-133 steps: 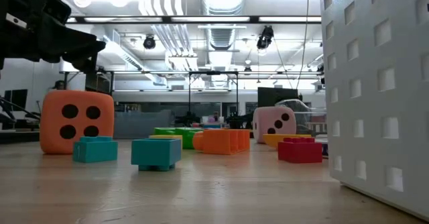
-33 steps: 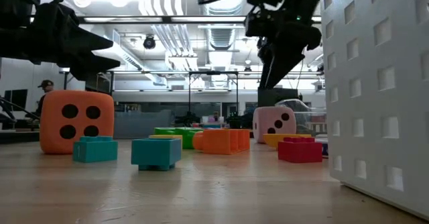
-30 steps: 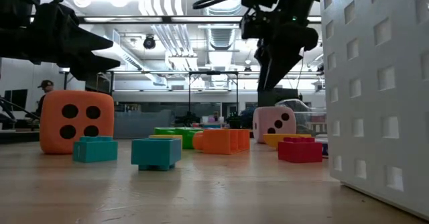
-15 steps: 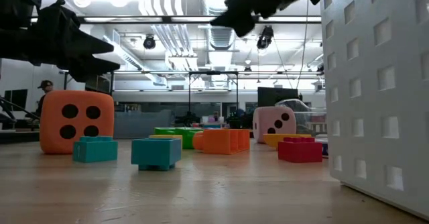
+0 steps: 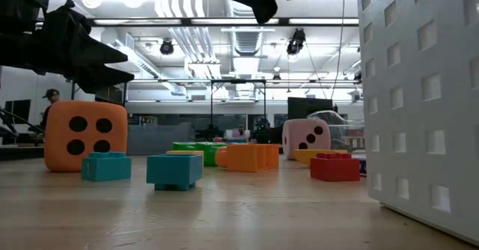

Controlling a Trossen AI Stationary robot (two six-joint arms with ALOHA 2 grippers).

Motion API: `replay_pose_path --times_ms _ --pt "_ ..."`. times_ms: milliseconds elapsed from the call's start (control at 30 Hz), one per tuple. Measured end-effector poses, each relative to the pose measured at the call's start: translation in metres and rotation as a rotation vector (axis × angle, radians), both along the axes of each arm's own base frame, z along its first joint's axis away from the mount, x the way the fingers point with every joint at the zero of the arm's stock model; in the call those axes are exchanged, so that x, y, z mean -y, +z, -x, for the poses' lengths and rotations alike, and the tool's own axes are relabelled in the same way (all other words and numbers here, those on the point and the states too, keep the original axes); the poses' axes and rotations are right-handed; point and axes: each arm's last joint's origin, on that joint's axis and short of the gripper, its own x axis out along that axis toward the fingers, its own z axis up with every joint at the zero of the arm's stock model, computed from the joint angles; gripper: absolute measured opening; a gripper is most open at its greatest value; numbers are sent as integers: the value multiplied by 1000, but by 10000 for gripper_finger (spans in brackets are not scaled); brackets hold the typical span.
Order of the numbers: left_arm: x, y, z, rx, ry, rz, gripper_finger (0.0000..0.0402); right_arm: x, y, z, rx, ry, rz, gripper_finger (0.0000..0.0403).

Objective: Pick & Place Toys
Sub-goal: Put the pink dice into the transparent bin

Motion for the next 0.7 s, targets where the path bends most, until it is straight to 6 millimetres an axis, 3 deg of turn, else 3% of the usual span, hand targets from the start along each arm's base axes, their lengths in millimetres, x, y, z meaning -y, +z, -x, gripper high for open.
replay_pose_path --times_ms 333,700 --pt "0 0 0 1 0 0 395 1 4 2 -12 -24 -25 275" --pt "0 0 0 1 0 0 395 0 -6 -1 -72 -130 12 287"
